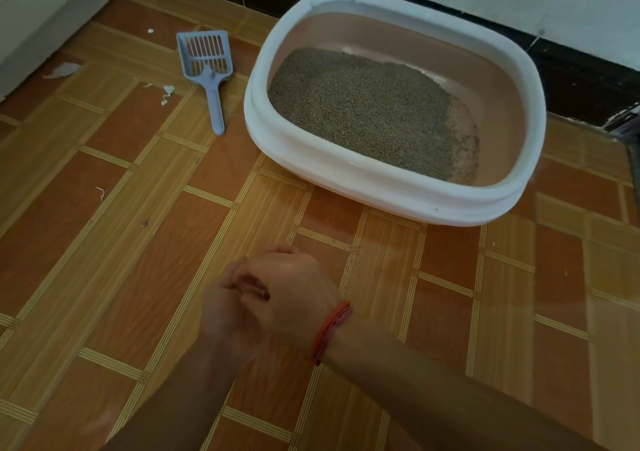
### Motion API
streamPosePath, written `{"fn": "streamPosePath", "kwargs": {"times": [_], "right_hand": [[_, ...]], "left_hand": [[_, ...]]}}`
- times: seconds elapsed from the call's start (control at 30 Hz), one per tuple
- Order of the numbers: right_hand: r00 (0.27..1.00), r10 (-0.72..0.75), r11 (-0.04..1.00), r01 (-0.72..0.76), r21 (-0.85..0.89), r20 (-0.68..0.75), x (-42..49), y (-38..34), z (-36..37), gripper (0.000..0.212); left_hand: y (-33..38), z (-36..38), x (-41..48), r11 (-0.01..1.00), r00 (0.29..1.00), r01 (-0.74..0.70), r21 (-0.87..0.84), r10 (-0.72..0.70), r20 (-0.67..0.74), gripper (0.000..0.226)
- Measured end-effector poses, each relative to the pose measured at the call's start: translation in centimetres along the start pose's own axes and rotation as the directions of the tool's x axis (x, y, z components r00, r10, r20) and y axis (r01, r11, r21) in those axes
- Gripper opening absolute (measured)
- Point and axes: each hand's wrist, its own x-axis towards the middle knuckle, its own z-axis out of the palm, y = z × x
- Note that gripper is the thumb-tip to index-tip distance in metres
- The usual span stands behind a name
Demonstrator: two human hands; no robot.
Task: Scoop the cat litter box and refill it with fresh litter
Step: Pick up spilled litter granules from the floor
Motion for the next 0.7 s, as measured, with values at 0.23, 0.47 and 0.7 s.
{"fn": "streamPosePath", "kwargs": {"times": [0.23, 0.47, 0.7], "right_hand": [[0.773, 0.553, 0.315, -0.54, -0.78, -0.312, -1.4, 4.7, -2.5, 0.013], [0.683, 0.569, 0.177, -0.646, -0.742, -0.458, 1.1, 3.2, -6.4, 0.013], [0.689, 0.613, 0.17, -0.593, -0.787, -0.387, 1.8, 4.2, -5.7, 0.016]], "left_hand": [[0.9, 0.7, 0.1, 0.974, 0.988, -0.155, -0.168, 0.148, -0.053, 0.041], [1.1, 0.5, 0.5, 0.968, 0.985, -0.164, -0.191, 0.151, -0.08, 0.04], [1.2, 0.4, 0.5, 0.967, 0.986, -0.158, -0.2, 0.142, -0.091, 0.046]]}}
